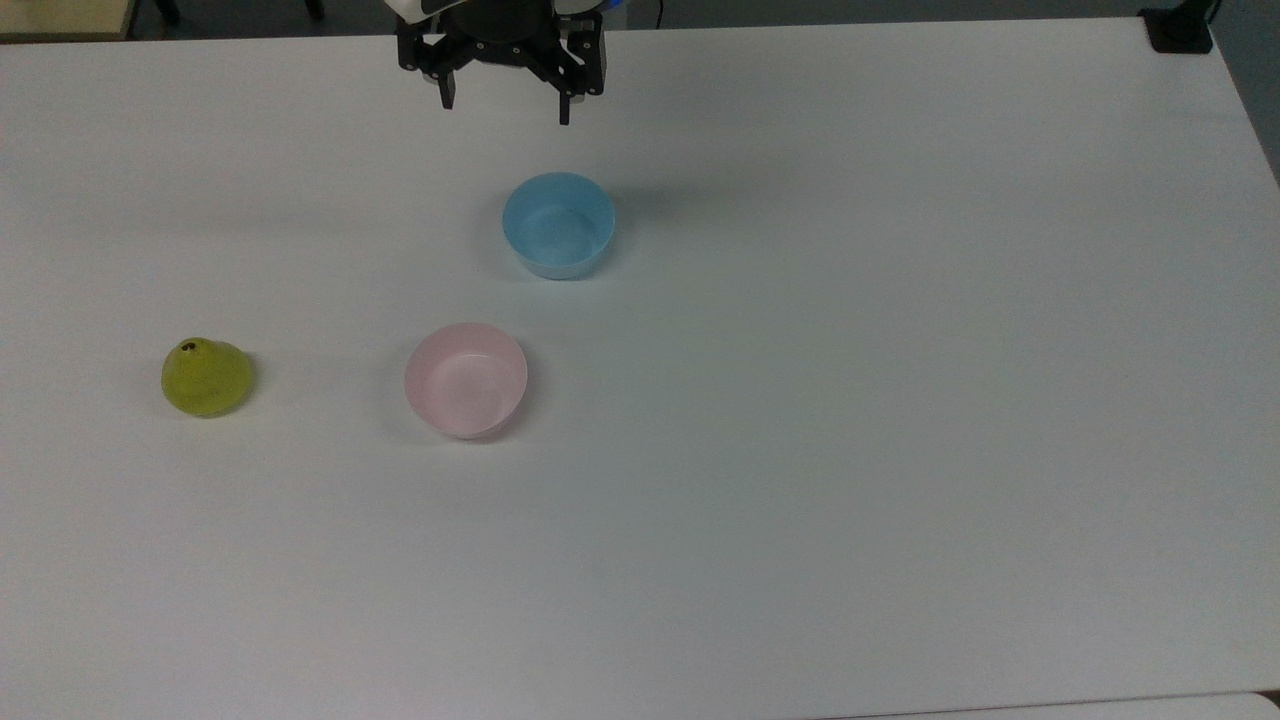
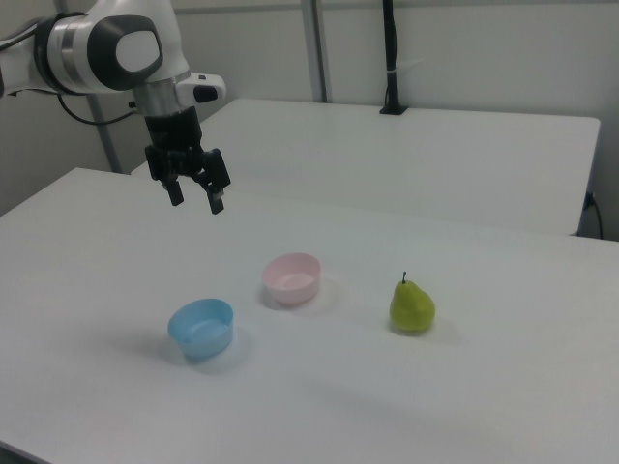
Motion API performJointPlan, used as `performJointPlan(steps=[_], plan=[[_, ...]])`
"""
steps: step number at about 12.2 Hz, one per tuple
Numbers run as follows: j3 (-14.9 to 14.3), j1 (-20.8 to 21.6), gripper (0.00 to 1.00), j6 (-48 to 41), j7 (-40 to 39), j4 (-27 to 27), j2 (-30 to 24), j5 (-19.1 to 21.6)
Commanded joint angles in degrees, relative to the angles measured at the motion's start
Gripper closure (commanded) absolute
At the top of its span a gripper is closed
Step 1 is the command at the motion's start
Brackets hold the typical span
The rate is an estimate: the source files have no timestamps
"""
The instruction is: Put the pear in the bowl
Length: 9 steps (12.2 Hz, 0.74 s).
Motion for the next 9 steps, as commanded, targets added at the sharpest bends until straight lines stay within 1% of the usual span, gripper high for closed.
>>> performJointPlan(steps=[1, 7, 9], plan=[[-1.4, 0.3, 0.0, 0.0, -2.5, -1.8, -1.7, -0.9], [-1.4, 0.3, 0.0, 0.2, -2.8, -1.7, -1.5, -0.7], [-1.5, 0.0, 0.0, 2.2, -3.0, -1.6, -0.7, -0.6]])
